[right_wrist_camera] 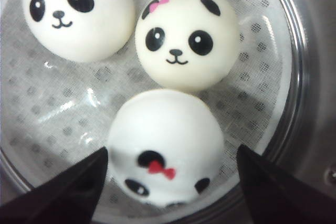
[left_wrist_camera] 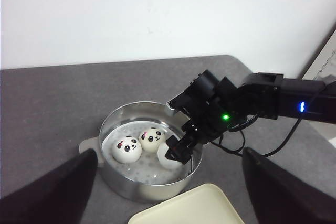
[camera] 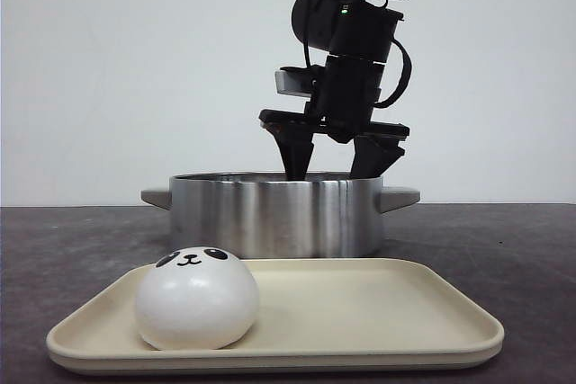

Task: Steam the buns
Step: 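Lift the bun with the right gripper and place it in the pot, then withdraw the right gripper and move the left gripper to the last bun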

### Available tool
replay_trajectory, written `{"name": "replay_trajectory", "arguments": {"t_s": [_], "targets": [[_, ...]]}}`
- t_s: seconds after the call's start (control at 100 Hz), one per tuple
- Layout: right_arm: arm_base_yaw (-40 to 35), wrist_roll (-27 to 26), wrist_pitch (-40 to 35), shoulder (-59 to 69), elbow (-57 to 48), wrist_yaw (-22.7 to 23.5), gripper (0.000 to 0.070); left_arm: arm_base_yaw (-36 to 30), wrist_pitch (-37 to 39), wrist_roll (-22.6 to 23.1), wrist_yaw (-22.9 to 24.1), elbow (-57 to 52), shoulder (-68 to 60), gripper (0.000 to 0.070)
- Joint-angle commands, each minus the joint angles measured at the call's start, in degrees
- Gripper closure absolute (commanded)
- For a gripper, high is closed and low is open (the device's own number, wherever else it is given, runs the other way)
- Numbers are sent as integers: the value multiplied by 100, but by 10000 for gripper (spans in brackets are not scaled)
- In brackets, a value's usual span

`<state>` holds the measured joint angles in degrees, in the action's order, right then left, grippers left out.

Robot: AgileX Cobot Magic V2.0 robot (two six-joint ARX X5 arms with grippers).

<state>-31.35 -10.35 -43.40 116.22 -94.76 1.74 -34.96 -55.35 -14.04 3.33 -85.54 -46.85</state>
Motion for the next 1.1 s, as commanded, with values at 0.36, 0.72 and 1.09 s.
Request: {"name": "replay_trajectory", "arguments": {"t_s": [0.36,0.72,1.09], "targets": [[55,354,-1296,-299,-1480,575,683,-37,-376,-166,-70,463,-706,191],[-678,339,-1239,-2509,-1871,372,683,-66,621,-334,-1366,2260,-1639,186],[-1429,177,-1276,-4144,-1871,-564,683,-557,890,-267,-1967,2629,-3716,13]]}}
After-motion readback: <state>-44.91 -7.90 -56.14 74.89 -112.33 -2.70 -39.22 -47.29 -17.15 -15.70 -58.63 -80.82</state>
